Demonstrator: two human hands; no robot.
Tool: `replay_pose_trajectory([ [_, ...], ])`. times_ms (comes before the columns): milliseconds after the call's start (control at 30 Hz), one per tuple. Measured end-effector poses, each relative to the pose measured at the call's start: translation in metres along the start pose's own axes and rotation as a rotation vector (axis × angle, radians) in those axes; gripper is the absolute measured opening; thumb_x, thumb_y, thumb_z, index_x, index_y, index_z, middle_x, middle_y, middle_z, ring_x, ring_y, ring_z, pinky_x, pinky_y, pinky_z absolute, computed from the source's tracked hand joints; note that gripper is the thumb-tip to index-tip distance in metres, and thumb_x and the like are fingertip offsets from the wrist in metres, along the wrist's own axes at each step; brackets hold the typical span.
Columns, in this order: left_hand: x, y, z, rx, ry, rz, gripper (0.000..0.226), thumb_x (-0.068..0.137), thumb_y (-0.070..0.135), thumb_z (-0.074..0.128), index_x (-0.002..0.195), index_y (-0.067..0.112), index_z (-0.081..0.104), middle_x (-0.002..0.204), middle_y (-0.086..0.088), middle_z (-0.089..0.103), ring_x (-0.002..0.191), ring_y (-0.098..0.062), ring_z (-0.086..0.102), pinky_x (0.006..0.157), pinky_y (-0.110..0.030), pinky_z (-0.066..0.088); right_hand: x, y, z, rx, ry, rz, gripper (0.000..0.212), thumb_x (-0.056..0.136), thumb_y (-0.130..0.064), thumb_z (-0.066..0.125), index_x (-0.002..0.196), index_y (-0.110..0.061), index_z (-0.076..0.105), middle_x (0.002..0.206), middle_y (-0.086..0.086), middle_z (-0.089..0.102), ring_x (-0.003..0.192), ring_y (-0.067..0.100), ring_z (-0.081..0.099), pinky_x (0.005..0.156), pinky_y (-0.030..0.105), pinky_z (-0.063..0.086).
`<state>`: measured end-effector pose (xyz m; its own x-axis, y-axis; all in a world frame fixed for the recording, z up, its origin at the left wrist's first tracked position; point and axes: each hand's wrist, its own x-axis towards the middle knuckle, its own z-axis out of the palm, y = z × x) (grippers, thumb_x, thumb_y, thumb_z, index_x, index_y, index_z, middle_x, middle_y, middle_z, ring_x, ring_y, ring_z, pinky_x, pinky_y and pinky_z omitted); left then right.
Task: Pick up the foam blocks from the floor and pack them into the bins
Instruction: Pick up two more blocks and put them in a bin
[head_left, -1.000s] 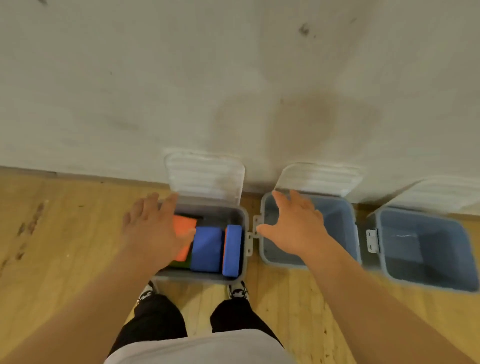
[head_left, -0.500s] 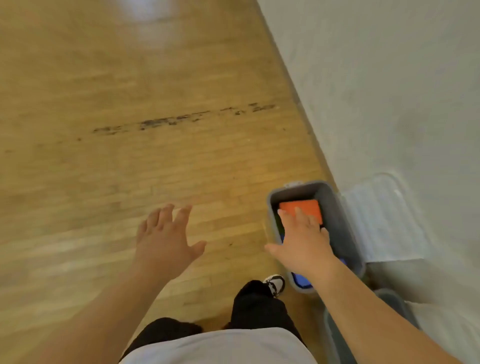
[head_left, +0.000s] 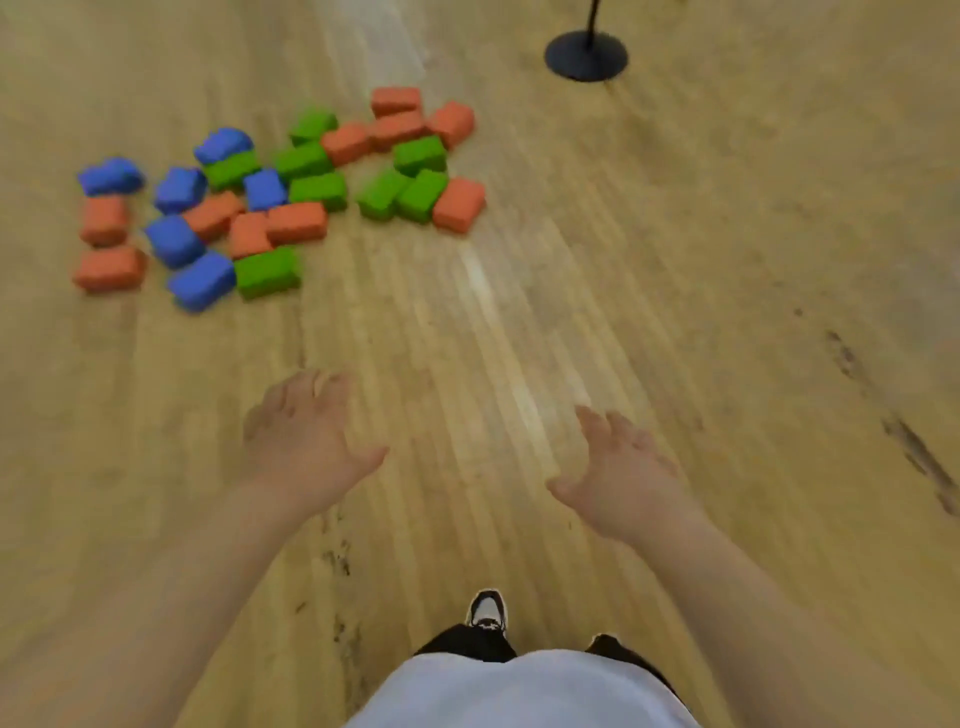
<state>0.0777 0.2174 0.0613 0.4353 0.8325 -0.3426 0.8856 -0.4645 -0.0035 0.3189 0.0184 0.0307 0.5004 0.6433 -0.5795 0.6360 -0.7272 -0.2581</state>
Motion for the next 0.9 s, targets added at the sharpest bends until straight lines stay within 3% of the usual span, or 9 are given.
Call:
replay_pose_trajectory([
  [133, -0.018, -0.074, 0.005, -0.093, -0.005, -0.244, 0.102, 0.081, 0.087, 0.040, 0.160, 0.034, 0.003, 0.167, -0.010, 0.012, 0.153, -0.035, 0.012, 0.123, -0.053, 0.019, 0.057, -0.102, -0.025, -0.167, 0.004, -0.266, 0.097, 0.086, -0.067, 0.058, 0.161, -0.038, 0.003, 0.170, 0.004, 0.010, 0.155, 0.032, 0.015, 0.120, 0.059, 0.025],
  [300, -0.006, -0.093, 0.005, -0.200, -0.065, -0.456, 0.100, 0.086, 0.080, 0.046, 0.161, 0.035, -0.004, 0.168, -0.011, 0.004, 0.154, -0.036, 0.003, 0.125, -0.054, 0.011, 0.118, -0.179, -0.046, -0.306, -0.051, -0.472, 0.096, 0.085, -0.069, 0.058, 0.161, -0.038, 0.007, 0.170, 0.005, 0.010, 0.155, 0.033, 0.014, 0.120, 0.061, 0.025],
  [633, 0.145, -0.027, -0.057, -0.297, -0.018, -0.507, 0.098, 0.086, 0.077, 0.049, 0.161, 0.036, 0.001, 0.168, -0.010, 0.005, 0.154, -0.035, 0.003, 0.124, -0.056, 0.013, 0.275, -0.213, -0.166, -0.401, -0.085, -0.596, 0.096, 0.085, -0.069, 0.060, 0.161, -0.037, 0.010, 0.170, 0.005, 0.012, 0.154, 0.033, 0.018, 0.121, 0.057, 0.025],
  [900, 0.227, -0.043, -0.093, -0.317, -0.023, -0.537, 0.097, 0.087, 0.075, 0.051, 0.160, 0.038, 0.001, 0.168, -0.007, 0.006, 0.154, -0.032, 0.003, 0.123, -0.055, 0.012, 0.361, -0.283, -0.204, -0.433, -0.133, -0.653, 0.098, 0.085, -0.067, 0.062, 0.161, -0.036, 0.010, 0.169, 0.006, 0.013, 0.153, 0.034, 0.019, 0.120, 0.059, 0.026],
])
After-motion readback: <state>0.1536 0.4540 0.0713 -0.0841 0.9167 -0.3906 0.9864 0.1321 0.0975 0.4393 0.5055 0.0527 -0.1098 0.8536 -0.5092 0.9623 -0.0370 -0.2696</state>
